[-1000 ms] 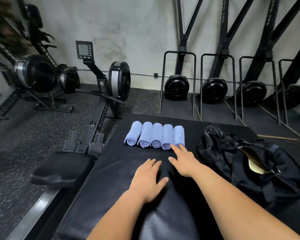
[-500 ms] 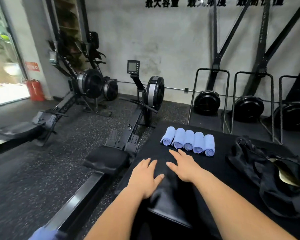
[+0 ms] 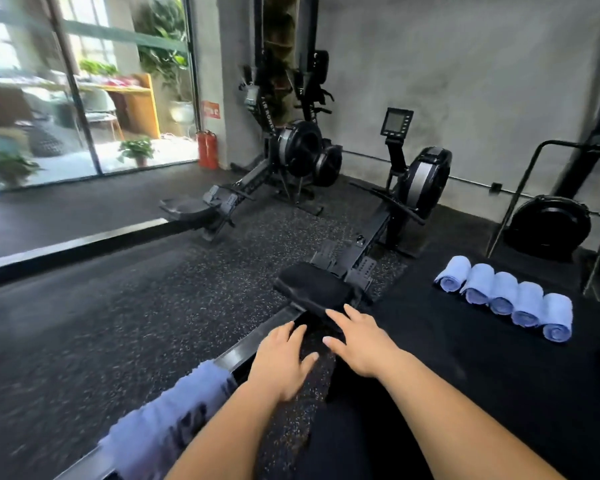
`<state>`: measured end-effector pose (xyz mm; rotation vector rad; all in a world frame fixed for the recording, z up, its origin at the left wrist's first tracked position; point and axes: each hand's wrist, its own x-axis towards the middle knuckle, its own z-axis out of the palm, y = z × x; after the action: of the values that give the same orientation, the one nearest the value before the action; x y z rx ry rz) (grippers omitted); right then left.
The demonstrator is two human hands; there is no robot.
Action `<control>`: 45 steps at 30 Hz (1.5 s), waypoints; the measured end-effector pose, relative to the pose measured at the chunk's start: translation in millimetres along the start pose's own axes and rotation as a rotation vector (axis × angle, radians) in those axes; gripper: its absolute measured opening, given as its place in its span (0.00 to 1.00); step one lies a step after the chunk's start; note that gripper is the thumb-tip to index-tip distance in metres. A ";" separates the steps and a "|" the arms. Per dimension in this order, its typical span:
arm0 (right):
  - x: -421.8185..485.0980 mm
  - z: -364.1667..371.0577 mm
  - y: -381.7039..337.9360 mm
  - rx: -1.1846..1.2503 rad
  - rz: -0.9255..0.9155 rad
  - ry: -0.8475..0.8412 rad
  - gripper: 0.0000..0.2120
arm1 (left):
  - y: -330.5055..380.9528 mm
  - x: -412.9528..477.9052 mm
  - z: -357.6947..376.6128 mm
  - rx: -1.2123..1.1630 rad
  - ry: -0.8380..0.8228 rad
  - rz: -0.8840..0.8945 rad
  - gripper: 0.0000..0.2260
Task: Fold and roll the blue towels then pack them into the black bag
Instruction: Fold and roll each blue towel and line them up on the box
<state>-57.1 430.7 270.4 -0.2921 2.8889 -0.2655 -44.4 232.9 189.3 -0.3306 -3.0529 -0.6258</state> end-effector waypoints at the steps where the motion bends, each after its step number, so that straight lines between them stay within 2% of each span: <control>1: 3.4 4.8 -11.2 -0.020 -0.022 -0.012 0.33 | -11.0 -6.7 -0.6 -0.009 0.001 -0.027 0.33; 7: 30.9 46.3 -76.5 -0.115 -0.144 -0.068 0.34 | -80.0 -46.4 3.4 -0.032 0.002 -0.187 0.32; 14: 52.3 102.6 -119.6 -0.165 -0.269 -0.142 0.33 | -137.4 -88.0 17.3 -0.041 -0.061 -0.344 0.31; 28: 80.8 193.5 -138.3 -0.174 -0.287 -0.420 0.35 | -208.6 -138.3 83.1 -0.064 -0.189 -0.569 0.32; 32: 86.2 217.4 -153.0 -0.148 -0.319 -0.483 0.34 | -228.6 -148.4 98.5 -0.060 -0.220 -0.649 0.29; 43: 94.4 270.4 -192.4 -0.165 -0.475 -0.617 0.35 | -274.2 -149.1 110.0 -0.051 -0.193 -0.879 0.25; 45: 99.2 274.0 -196.3 -0.153 -0.476 -0.629 0.35 | -284.4 -150.4 114.4 -0.073 -0.190 -0.932 0.27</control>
<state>-51.6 177.3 27.0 -0.9101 2.1878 -0.0141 47.7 -8.5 -33.9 1.1561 -3.2247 -0.7255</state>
